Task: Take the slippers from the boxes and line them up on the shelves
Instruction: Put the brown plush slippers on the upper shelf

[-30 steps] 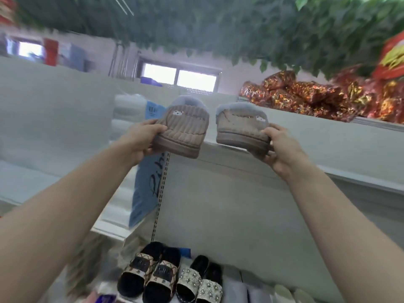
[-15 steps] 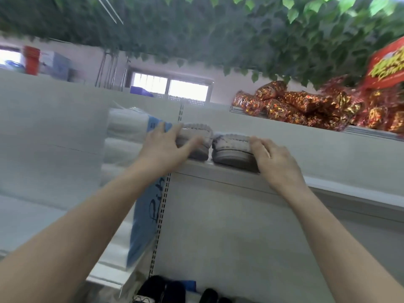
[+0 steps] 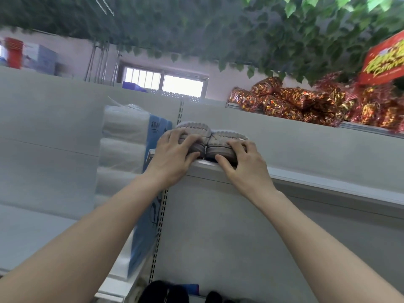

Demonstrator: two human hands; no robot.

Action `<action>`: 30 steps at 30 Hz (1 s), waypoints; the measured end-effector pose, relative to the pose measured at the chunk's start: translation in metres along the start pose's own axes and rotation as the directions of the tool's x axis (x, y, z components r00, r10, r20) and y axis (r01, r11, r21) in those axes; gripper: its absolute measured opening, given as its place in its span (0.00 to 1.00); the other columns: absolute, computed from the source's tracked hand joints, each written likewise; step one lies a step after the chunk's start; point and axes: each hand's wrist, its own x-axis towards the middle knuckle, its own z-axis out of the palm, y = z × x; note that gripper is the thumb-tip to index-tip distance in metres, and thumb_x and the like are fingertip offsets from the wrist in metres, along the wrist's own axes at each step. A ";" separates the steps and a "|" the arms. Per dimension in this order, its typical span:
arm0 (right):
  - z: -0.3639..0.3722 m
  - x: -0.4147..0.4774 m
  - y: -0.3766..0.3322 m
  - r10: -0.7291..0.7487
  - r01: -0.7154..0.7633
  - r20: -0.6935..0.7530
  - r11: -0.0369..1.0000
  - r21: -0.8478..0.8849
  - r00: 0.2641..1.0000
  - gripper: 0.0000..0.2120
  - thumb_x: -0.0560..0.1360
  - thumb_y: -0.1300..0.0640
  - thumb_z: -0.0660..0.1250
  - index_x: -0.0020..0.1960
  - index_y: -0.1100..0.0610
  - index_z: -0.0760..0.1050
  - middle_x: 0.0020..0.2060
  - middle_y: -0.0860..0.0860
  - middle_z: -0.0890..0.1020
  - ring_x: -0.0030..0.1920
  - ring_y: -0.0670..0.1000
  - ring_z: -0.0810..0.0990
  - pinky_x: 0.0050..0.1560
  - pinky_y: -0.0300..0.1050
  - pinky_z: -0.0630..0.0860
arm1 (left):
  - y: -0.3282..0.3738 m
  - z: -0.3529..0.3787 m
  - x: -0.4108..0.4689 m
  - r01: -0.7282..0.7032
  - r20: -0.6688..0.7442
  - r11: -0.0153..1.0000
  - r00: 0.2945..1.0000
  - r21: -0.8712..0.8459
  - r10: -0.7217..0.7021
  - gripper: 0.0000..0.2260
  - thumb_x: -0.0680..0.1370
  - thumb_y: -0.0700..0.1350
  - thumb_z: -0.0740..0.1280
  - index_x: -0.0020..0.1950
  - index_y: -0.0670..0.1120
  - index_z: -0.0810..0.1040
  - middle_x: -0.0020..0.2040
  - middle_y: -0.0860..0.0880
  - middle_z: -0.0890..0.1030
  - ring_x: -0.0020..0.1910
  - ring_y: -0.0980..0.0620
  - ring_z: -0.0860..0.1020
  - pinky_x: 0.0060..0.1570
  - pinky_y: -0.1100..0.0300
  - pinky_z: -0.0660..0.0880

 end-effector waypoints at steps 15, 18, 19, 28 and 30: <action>0.007 -0.002 0.001 -0.023 0.020 -0.034 0.996 -0.082 0.999 0.22 0.76 0.41 0.63 0.65 0.50 0.68 0.62 0.56 0.69 0.57 0.62 0.73 0.58 0.52 0.71 | -0.003 0.002 -0.005 -0.030 -0.006 0.999 1.000 0.034 0.030 0.16 0.78 0.52 0.64 0.66 0.55 0.69 0.66 0.44 0.68 0.67 0.40 0.64 0.68 0.44 0.62; 0.002 -0.008 0.002 -0.067 0.065 -0.013 0.989 -0.136 0.998 0.24 0.78 0.42 0.61 0.70 0.50 0.65 0.65 0.56 0.68 0.61 0.61 0.71 0.61 0.53 0.70 | 0.007 0.002 -0.013 -0.066 -0.029 0.992 0.997 0.105 0.069 0.19 0.77 0.50 0.66 0.68 0.52 0.70 0.68 0.42 0.67 0.71 0.39 0.60 0.72 0.44 0.58; -0.001 -0.012 0.004 -0.093 0.090 -0.012 0.981 -0.170 0.996 0.24 0.78 0.42 0.60 0.71 0.51 0.64 0.66 0.56 0.68 0.61 0.60 0.71 0.61 0.53 0.70 | 0.011 0.002 -0.018 -0.089 -0.033 0.989 0.995 0.122 0.094 0.20 0.77 0.49 0.66 0.69 0.51 0.70 0.69 0.42 0.67 0.72 0.39 0.59 0.72 0.44 0.58; -0.037 -0.130 0.058 -0.228 0.193 -0.014 0.856 -0.480 0.974 0.25 0.78 0.44 0.59 0.70 0.57 0.69 0.63 0.61 0.73 0.65 0.63 0.71 0.66 0.58 0.67 | 0.081 0.016 -0.105 -0.230 0.000 0.973 0.973 0.037 0.230 0.18 0.77 0.43 0.67 0.67 0.45 0.73 0.66 0.43 0.73 0.70 0.41 0.66 0.71 0.47 0.62; -0.046 -0.171 0.081 -0.198 0.184 0.021 0.857 -0.482 0.980 0.25 0.79 0.45 0.60 0.70 0.58 0.70 0.63 0.62 0.74 0.66 0.63 0.71 0.67 0.57 0.67 | 0.105 0.026 -0.132 -0.231 0.030 0.973 0.972 -0.001 0.231 0.17 0.77 0.43 0.66 0.66 0.44 0.74 0.63 0.43 0.74 0.66 0.41 0.69 0.69 0.48 0.64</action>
